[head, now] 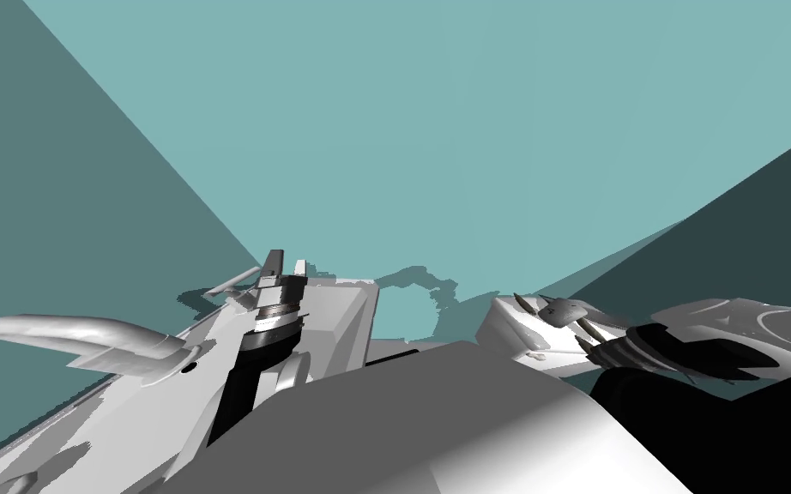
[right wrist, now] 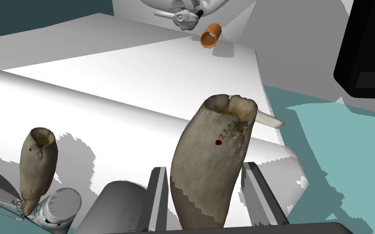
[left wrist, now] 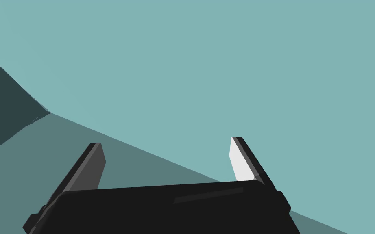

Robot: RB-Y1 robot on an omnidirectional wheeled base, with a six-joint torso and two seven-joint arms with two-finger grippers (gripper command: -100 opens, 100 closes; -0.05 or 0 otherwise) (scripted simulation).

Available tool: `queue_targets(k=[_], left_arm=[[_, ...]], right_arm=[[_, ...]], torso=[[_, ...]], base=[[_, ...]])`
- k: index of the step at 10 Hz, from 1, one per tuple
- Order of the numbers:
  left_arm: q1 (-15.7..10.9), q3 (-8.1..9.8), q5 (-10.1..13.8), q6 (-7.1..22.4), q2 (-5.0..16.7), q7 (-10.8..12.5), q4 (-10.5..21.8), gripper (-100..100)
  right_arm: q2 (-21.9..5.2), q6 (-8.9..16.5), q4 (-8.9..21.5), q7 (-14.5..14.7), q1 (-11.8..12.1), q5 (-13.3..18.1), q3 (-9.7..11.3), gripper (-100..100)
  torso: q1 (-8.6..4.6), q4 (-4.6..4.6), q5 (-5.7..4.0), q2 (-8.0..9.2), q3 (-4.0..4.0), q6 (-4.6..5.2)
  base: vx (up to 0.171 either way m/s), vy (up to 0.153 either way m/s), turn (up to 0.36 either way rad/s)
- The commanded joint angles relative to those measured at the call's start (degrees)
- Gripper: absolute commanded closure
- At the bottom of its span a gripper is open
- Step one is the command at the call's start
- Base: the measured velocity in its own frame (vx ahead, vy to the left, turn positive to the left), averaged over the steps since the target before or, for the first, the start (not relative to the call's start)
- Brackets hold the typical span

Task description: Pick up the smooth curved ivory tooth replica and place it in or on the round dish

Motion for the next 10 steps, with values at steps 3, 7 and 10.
queue_targets(k=[3,7,10], left_arm=[[0.0,0.0,0.0,0.0,0.0,0.0,0.0,0],[0.0,0.01,0.0,0.0,0.0,0.0,0.0,0],[0.0,0.01,0.0,0.0,0.0,0.0,0.0,0]], right_arm=[[0.9,2.0,3.1,1.4,-1.6,-2.0,0.3,100],[3.4,4.6,6.2,1.1,-5.4,-2.7,-0.1,100],[4.9,6.1,7.9,0.9,-7.7,-3.3,-0.3,100]], torso=[[-0.14,0.0,-0.01,-0.03,-0.01,0.01],[-0.24,-0.02,-0.09,-0.18,-0.1,-0.01],[-0.3,0.0,-0.03,-0.13,-0.06,0.03]], base=[[0.01,-0.053,-0.043],[0.033,-0.086,-0.027],[0.026,-0.083,-0.028]])
